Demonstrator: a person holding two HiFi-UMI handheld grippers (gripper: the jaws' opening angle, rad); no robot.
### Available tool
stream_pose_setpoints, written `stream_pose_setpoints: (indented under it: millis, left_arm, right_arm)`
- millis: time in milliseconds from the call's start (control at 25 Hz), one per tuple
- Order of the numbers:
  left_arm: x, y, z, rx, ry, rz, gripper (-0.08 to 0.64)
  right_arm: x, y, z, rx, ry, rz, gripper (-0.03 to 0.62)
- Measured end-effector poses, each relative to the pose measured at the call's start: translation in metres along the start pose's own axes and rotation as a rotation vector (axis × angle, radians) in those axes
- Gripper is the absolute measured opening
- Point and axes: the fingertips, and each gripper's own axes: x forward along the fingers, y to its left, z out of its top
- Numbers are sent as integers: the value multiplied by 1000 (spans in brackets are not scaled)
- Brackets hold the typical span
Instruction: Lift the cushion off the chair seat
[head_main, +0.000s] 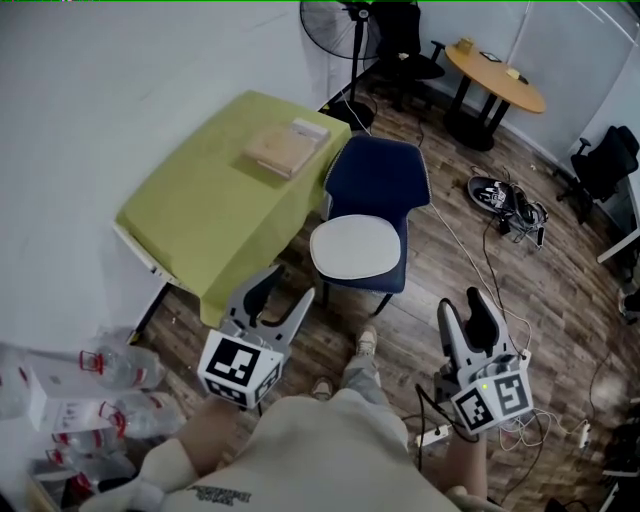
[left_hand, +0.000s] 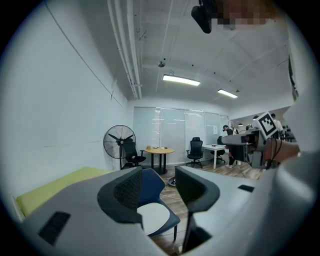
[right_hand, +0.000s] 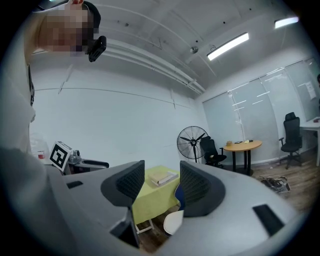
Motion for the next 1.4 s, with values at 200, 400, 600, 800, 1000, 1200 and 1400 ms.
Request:
stream_pose_setpoints:
  millis: [200,400,600,800,1000,1200,1400]
  left_arm:
    - [32,7,0,-6,23,14,196]
    - [80,17,4,-12,53,38,197]
    - [132,26,-2,-23,103,59,197]
    - [186,37,-18,-60,175,81,198]
    - [237,45,-36,-106,247,116,198]
    - [276,57,-70,-119,344,166,198]
    - [289,79,-114,-178,422,224,198]
  right_arm:
    - [29,-29,-3,12,16,15,219]
    - [69,-70,-7,27,55,39,221]
    - [111,-115,-17,48,107,60,222]
    - [155,-162,-38,76,177,88,224]
    - [197,-205,-69,111,268,120,226]
    - [236,-239,-106,130,357,157,229]
    - [268,-256,-150,124,448,181,235]
